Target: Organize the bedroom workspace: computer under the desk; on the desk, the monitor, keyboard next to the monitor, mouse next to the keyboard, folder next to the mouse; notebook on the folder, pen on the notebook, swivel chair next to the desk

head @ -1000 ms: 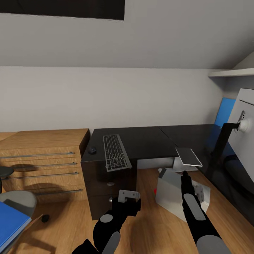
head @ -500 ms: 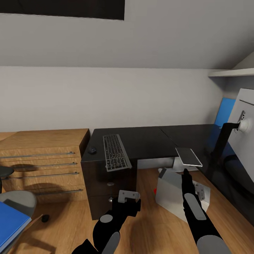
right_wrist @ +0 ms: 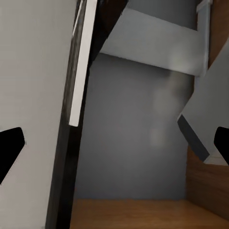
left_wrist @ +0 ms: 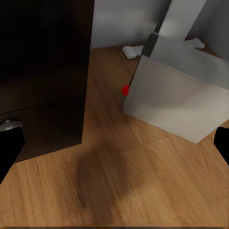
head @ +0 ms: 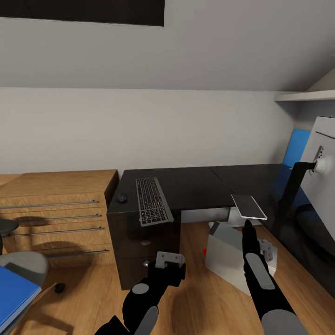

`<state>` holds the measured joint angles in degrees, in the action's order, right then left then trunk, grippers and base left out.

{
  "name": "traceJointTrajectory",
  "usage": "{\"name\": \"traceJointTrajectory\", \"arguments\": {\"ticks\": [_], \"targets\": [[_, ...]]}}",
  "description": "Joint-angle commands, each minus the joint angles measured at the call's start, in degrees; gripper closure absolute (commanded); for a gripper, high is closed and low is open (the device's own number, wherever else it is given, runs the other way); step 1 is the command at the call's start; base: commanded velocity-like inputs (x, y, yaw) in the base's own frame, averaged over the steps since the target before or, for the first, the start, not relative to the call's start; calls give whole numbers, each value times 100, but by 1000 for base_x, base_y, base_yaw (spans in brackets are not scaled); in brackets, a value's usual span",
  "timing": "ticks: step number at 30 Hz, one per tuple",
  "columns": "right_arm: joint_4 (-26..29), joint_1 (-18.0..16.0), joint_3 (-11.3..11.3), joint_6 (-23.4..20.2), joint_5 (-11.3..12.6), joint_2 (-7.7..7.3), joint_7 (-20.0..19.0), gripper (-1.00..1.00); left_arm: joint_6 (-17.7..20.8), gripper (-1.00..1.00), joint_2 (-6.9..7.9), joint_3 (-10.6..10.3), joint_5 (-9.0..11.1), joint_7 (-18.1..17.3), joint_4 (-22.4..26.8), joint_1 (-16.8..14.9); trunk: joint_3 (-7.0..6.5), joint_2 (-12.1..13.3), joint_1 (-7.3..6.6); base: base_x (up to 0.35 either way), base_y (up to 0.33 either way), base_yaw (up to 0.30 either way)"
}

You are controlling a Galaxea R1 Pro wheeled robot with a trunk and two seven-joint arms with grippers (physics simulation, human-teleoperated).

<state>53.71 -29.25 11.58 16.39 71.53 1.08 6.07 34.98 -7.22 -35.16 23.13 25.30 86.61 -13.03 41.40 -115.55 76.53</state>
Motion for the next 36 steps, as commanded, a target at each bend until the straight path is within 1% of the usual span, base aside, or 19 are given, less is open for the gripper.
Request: {"name": "traceJointTrajectory", "arguments": {"ticks": [1,4,8,15,21,25,31,36], "targets": [[48,-2,55,11,45,-7,8,-100,12,-100,-1,-8,59,51,-31,-6,6,-3,-1,0,0,0],[64,-2,94,5,45,-29,8,-100,12,-100,-1,-8,59,48,-43,-7,6,-3,-1,0,0,0],[111,-2,128,-3,45,-95,8,-100,15,-100,-5,-8,60,46,-60,-7,6,-3,-1,0,0,0],[221,4,140,-10,45,-138,12,-100,13,-100,-7,-8,60,45,-64,-7,6,-3,-1,2,0,0],[241,7,142,-18,52,-198,22,-100,9,-100,-8,-8,60,45,-65,-7,6,-3,-1,186,0,0],[243,7,143,-21,53,-207,27,-100,10,-100,-8,-8,60,45,-65,-6,6,-3,-1,158,0,0],[239,7,143,-22,54,-212,38,-100,9,-100,-8,-8,60,38,-71,-6,6,-3,-1,54,0,0],[230,7,143,-22,54,-213,49,-100,12,-100,0,-22,59,36,-73,-5,6,-3,-1,192,0,0]]}}
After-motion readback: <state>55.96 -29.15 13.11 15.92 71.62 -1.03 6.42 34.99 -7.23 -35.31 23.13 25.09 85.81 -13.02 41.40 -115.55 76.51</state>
